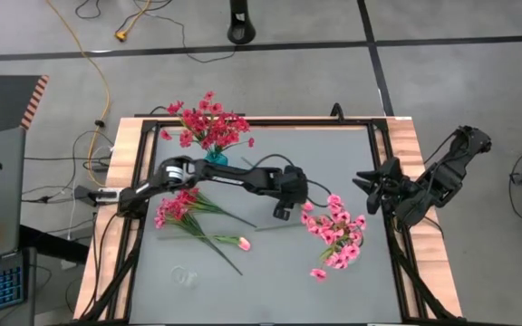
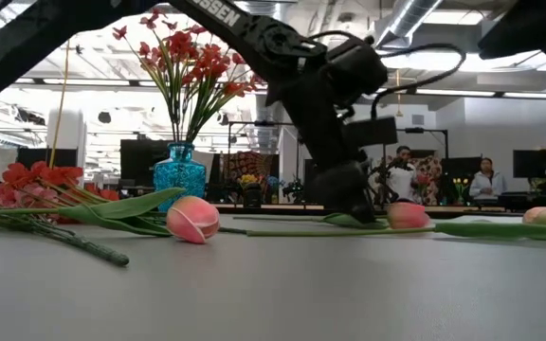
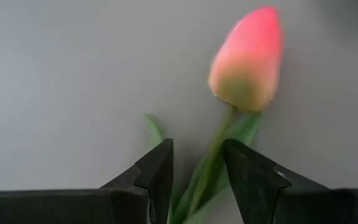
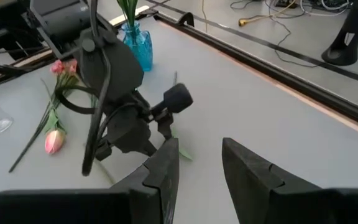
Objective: Sort flowers into vase by color
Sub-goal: Put the top pink tulip into the left transparent vase, then put the red flowers into the blue vase
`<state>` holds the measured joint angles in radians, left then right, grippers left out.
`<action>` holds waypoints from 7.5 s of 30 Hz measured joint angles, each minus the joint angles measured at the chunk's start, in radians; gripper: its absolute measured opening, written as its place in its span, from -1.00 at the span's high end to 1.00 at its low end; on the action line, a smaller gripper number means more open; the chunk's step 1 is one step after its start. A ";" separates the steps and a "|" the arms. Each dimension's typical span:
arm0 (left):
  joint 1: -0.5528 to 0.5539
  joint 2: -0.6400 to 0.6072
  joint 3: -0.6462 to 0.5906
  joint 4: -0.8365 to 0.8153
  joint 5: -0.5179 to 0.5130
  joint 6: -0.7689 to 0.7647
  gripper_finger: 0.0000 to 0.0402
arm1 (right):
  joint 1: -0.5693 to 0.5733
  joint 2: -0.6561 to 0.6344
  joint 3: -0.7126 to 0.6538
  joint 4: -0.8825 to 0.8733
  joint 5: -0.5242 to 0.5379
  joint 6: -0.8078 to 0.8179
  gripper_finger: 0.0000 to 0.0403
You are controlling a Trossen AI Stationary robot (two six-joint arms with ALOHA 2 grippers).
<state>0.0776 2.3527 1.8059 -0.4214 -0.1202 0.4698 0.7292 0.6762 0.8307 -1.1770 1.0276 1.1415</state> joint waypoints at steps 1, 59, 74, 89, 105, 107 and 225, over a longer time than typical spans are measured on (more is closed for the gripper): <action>0.001 0.013 0.011 -0.002 0.001 -0.001 0.33 | 0.000 0.000 0.000 0.000 -0.007 0.000 0.27; -0.291 -0.634 0.001 -0.418 -0.296 -0.523 1.00 | 0.000 0.029 0.000 0.011 -0.010 -0.050 0.27; -0.777 -0.735 0.001 -0.518 -0.998 -1.032 1.00 | -0.012 0.125 0.000 0.043 -0.008 -0.050 0.27; -0.978 -0.730 -0.123 -0.531 -1.287 -1.406 1.00 | -0.012 0.156 0.000 0.071 -0.007 -0.051 0.27; -1.072 -0.730 -0.124 -0.534 -1.385 -1.399 1.00 | -0.012 0.156 0.000 0.071 -0.006 -0.052 0.27; -1.079 -0.731 -0.130 -0.534 -1.385 -1.403 1.00 | -0.012 0.156 0.000 0.071 -0.006 -0.052 0.27; -0.215 -1.292 -0.467 -0.889 -0.198 -2.218 0.11 | -0.164 0.158 0.000 0.078 -0.007 -0.091 0.27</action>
<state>-0.1377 1.0610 1.3384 -1.3102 -0.3181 -1.7481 0.5648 0.8340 0.8303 -1.0992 1.0211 1.0509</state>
